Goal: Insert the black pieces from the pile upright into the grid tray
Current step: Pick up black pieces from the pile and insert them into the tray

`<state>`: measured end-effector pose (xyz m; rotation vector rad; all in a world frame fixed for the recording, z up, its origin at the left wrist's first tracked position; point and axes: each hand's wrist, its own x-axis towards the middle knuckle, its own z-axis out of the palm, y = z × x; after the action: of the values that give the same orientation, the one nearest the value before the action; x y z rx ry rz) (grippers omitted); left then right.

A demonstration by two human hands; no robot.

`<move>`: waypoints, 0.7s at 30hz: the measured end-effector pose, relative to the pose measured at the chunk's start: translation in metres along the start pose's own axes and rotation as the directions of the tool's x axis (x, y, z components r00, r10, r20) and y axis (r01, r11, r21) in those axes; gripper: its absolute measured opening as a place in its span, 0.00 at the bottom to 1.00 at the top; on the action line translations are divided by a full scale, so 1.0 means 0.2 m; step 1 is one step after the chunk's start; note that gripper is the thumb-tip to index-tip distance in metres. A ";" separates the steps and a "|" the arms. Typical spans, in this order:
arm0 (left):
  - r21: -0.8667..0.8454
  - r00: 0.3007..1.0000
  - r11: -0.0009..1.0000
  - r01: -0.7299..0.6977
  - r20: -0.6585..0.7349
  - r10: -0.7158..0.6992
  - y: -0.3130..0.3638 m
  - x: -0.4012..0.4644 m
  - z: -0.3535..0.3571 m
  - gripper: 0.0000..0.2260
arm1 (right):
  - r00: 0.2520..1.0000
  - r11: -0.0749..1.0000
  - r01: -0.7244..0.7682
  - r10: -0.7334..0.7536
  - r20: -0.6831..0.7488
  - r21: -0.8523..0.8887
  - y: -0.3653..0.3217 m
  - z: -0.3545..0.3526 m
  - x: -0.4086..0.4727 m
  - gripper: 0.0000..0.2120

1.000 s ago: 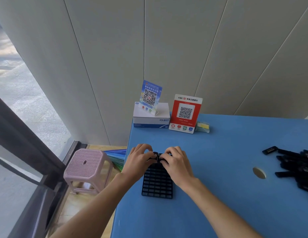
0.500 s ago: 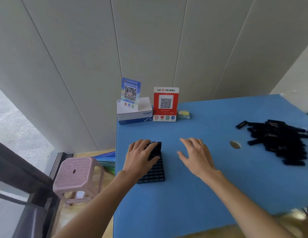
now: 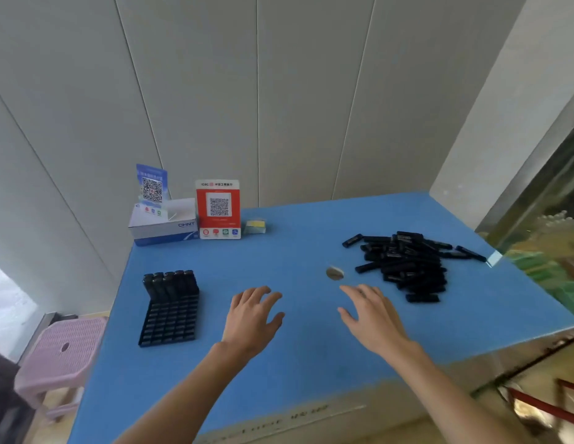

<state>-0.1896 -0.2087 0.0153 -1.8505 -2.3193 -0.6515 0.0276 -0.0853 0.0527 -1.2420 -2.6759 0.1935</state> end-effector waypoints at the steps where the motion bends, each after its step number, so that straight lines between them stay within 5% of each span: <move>1: 0.006 1.000 1.000 -0.006 0.001 0.006 0.10 0.01 0.03 0.18 | 1.000 1.000 -0.013 0.013 -0.002 -0.004 0.11 -0.03 -0.04 0.23; 10: -0.030 0.993 1.000 -0.002 0.121 0.006 0.77 0.15 0.32 0.16 | 0.989 0.989 -0.146 0.145 0.028 0.006 0.92 -0.19 -0.32 0.22; 21: -0.113 0.974 0.994 -0.003 0.223 0.029 1.08 0.53 0.65 0.18 | 0.981 0.982 -0.186 0.183 0.059 0.045 1.35 -0.17 -0.13 0.19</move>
<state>0.0134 -0.0260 -0.0099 -2.0905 -2.4471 -0.6111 0.2519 0.0690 0.0294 -1.4894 -2.5815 0.3241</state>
